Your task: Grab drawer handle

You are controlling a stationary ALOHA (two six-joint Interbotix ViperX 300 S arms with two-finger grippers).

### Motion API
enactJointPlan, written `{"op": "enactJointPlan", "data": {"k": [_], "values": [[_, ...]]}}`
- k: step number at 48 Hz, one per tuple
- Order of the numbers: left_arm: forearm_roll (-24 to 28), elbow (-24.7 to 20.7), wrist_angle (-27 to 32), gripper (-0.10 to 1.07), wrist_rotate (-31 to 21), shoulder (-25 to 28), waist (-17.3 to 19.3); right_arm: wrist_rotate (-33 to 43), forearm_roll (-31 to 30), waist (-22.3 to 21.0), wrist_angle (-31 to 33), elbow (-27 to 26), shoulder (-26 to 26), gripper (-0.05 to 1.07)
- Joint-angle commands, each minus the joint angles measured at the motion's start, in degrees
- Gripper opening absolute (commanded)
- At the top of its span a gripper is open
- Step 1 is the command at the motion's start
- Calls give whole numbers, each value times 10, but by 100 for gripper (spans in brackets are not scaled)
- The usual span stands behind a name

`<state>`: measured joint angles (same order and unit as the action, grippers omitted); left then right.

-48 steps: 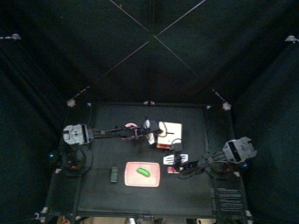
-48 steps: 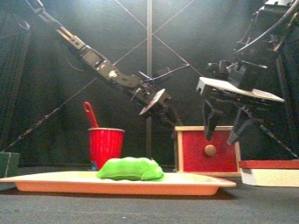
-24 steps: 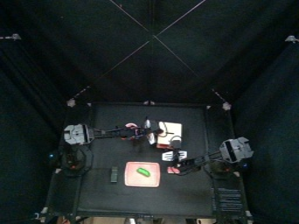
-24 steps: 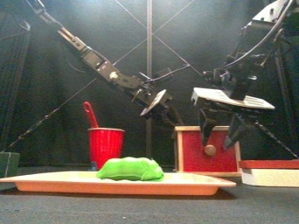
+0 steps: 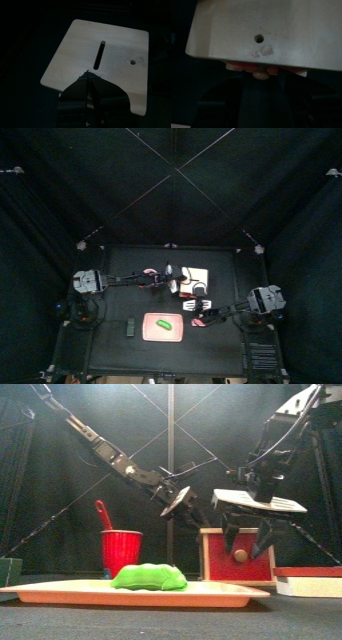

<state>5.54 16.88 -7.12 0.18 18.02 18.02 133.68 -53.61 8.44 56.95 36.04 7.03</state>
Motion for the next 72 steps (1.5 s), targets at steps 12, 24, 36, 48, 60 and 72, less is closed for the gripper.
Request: {"op": "enactJointPlan", "data": {"k": [12,24,36,48,60,72], "values": [[-2,-9,1,43,-1,-4,0,0,-3,-8,4,-19,1,87],[-2,-9,2,43,-1,-4,0,-2,0,-11,-4,-20,-3,78],[-2,-9,3,43,-1,-4,0,-16,4,-25,-37,-12,-11,67],[-2,-8,4,43,-1,-4,0,-17,16,-56,-126,25,-53,65],[-2,-9,4,43,-1,-4,0,-18,19,-69,-147,51,-79,59],[-2,-9,4,43,-1,-4,0,-18,17,-69,-152,60,-89,55]]}}
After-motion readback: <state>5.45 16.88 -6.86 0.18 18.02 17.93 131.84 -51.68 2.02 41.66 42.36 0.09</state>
